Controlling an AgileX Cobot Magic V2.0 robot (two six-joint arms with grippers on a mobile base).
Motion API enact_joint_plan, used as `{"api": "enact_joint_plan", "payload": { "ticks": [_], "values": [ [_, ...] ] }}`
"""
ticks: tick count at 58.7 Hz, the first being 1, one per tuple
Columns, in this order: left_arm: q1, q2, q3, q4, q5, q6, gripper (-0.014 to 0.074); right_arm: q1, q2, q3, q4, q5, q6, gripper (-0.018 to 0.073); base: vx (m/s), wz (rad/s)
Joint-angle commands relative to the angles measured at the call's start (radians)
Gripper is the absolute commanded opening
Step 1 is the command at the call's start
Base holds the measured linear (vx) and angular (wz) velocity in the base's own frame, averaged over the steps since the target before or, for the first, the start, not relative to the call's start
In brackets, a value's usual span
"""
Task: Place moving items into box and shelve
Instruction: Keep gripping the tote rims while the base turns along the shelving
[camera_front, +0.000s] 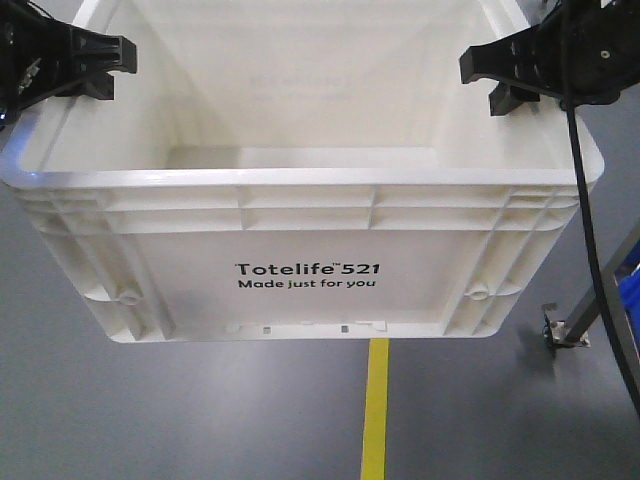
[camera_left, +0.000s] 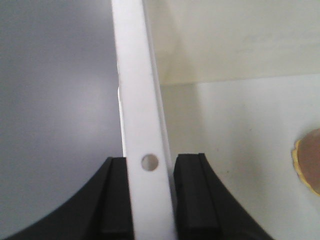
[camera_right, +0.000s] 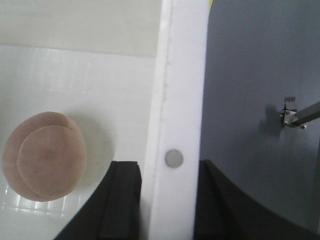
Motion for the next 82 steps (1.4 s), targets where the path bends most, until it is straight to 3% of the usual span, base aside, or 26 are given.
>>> {"api": "enact_joint_plan", "payload": {
  "ticks": [1, 82],
  "values": [
    [0.005, -0.048, -0.038, 0.047, -0.119, 0.004, 0.0002, -0.009, -0.056, -0.041, -0.052, -0.094, -0.014, -0.0005, 0.55, -0.11],
    [0.005, -0.048, -0.038, 0.047, -0.118, 0.004, 0.0002, -0.009, -0.056, -0.041, -0.052, -0.072, -0.014, -0.0005, 0.55, -0.13]
  ]
}}
